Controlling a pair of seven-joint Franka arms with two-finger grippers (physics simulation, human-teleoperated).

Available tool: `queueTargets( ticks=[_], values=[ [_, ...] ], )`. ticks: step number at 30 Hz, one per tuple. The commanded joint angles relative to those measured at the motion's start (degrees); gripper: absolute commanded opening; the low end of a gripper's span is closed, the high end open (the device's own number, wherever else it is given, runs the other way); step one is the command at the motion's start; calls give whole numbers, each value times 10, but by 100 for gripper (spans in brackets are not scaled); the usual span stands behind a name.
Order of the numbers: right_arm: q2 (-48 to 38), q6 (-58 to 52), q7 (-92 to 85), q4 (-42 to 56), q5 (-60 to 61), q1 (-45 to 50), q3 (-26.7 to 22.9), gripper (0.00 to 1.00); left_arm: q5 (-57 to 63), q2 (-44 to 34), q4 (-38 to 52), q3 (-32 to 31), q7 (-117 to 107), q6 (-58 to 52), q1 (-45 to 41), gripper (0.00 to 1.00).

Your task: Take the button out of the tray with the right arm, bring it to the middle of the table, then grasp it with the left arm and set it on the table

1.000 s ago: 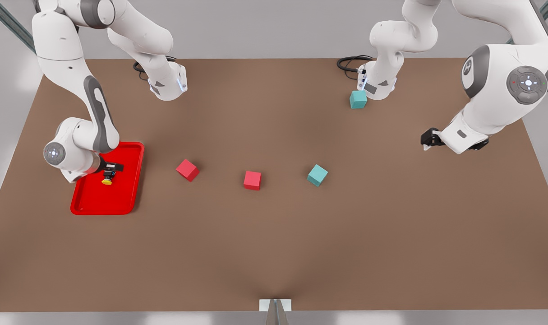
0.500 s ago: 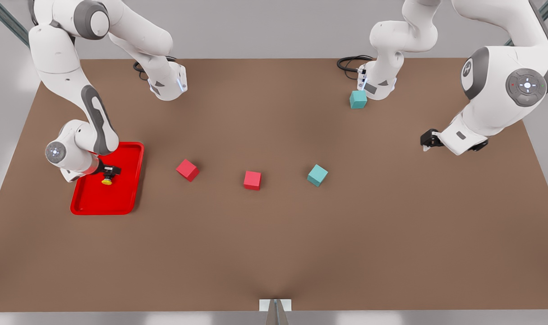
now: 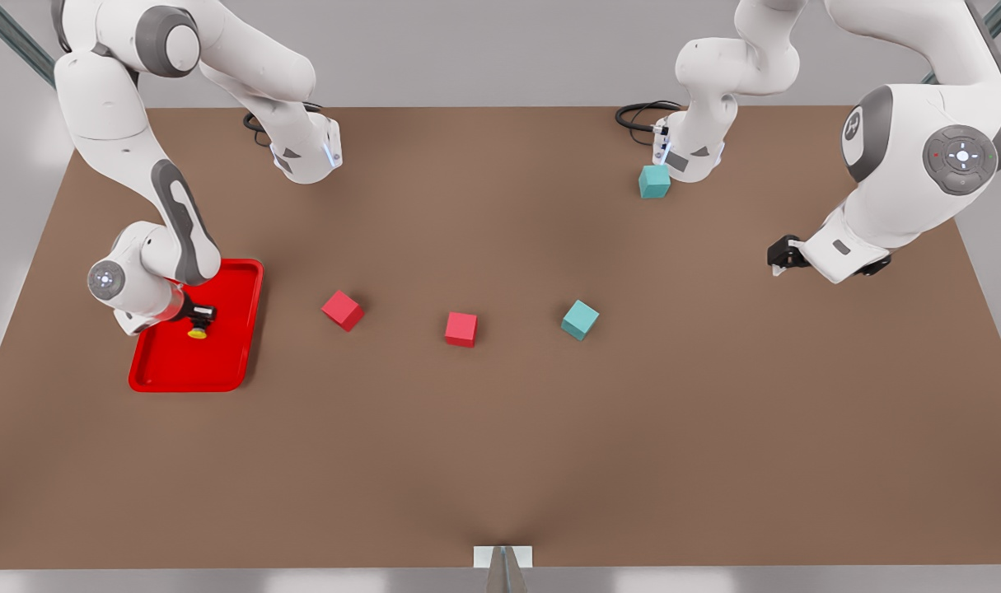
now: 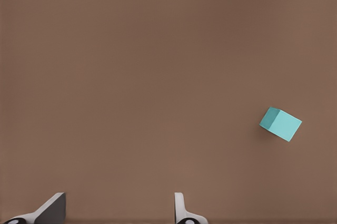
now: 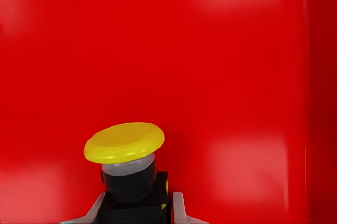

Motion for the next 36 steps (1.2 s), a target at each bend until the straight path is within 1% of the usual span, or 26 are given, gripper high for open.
queueTargets(
  ticks=[1, 7, 8, 11, 13, 15, 18, 21, 23, 25, 28, 29, 32, 36],
  values=[
    [-3, -41, -9, 13, 0, 11, 1, 53, 0, -1, 0, 0, -1, -1, 0, 100],
    [-13, -48, -19, 24, 0, 31, 1, 53, 0, -1, 0, 0, -1, -2, 0, 100],
    [-21, -47, -16, 24, 2, 48, 2, 53, 0, -1, 0, 0, -1, -2, 0, 100],
    [-79, -51, -4, 27, 38, 164, 3, 53, 0, 0, 0, 0, -1, -2, 0, 100],
    [-87, -51, 51, 58, 58, 265, 2, 53, 0, 0, 0, 0, -1, -2, 0, 100],
    [-87, -51, 68, 85, 58, 309, 2, 52, 0, 0, 0, 0, -1, -2, 0, 100],
    [-85, -51, 161, 124, 58, 395, 2, 52, 0, 0, 0, 0, -1, -2, 0, 100],
    [-80, -52, 221, 171, 60, 453, 3, 52, 0, 0, 0, 0, -1, -2, 0, 100],
    [-64, -52, 230, 211, 115, 494, 3, 52, 0, 1, 0, 0, -1, -2, 0, 100],
    [-28, -52, 233, 263, 137, 526, 3, 52, 0, 4, 0, 0, 0, -2, 0, 100],
    [44, -53, 313, 363, 160, 576, 3, 52, 0, 4, 0, 0, 0, -1, 0, 100],
    [51, -53, 326, 369, 175, 593, 3, 52, 0, 4, 0, 0, 0, -1, 0, 100],
    [96, -52, 344, 430, 216, 644, 1, 52, 0, 5, 0, 0, 0, -1, 0, 100],
    [108, -49, 350, 430, 223, 678, 0, 52, 0, 5, 0, 0, 0, -1, 0, 100]
  ],
)
